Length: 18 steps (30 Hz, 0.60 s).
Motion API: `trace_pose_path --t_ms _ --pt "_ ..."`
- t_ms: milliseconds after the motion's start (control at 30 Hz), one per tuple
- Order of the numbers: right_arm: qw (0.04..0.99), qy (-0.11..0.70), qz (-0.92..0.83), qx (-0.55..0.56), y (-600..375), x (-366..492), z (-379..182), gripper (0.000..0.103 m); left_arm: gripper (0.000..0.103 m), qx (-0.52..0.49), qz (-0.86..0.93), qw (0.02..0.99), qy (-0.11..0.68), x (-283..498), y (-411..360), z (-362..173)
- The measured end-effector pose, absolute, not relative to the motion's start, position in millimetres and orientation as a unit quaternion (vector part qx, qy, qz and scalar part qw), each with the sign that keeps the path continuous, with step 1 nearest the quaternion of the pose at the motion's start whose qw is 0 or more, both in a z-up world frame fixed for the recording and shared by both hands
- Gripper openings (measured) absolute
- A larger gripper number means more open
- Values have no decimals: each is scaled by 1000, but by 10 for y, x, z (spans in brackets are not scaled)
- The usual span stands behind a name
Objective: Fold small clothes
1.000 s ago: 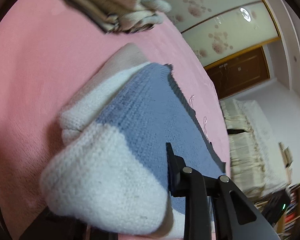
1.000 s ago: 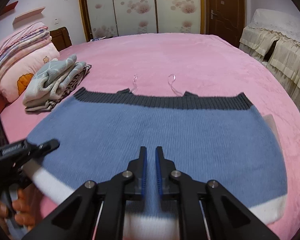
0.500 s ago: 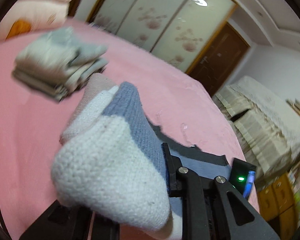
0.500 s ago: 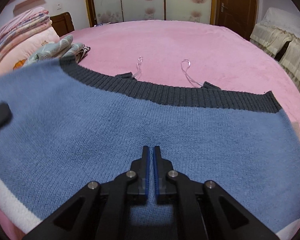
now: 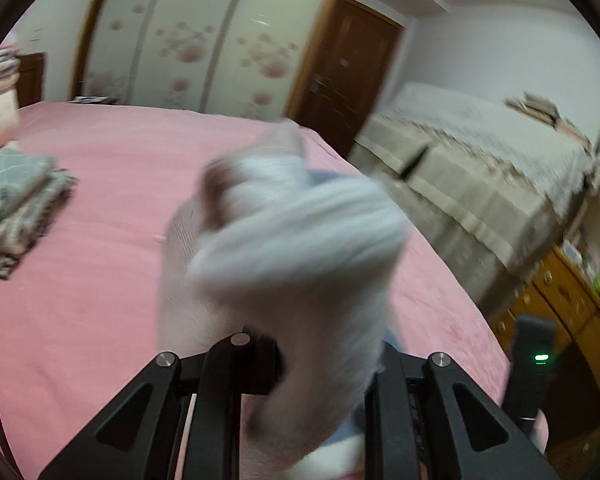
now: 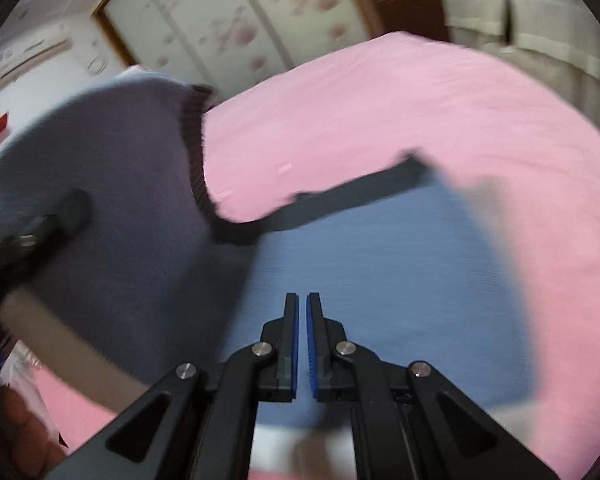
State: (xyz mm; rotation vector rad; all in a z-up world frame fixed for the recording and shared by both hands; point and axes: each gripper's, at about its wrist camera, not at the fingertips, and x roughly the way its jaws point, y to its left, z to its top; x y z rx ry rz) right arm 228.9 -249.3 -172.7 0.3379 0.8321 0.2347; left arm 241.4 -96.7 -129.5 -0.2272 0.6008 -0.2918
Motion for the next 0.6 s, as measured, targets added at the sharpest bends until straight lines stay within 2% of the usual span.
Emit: trace_pose_path --t_ms 200,267,300,433,500,600 --pt "891 426 53 149 -3136 1846 -1887 4 19 10 -172 908 383 2371 -1974 -1969" --pt "889 429 42 153 -3267 1764 -1903 4 23 44 -164 909 380 2293 -2097 -2061" --pt "888 431 38 155 -3341 1734 -1905 4 30 53 -164 911 375 2255 -2120 -2068" --pt "883 435 41 173 -3466 1705 -1899 4 45 29 -190 901 388 2194 -2028 -1969" --pt "882 434 46 178 -3534 1699 -1874 4 65 6 -209 892 400 2160 -1941 -1906" --pt "880 432 58 189 -3519 1749 -1794 4 72 -45 -246 877 411 1990 -1744 -1770"
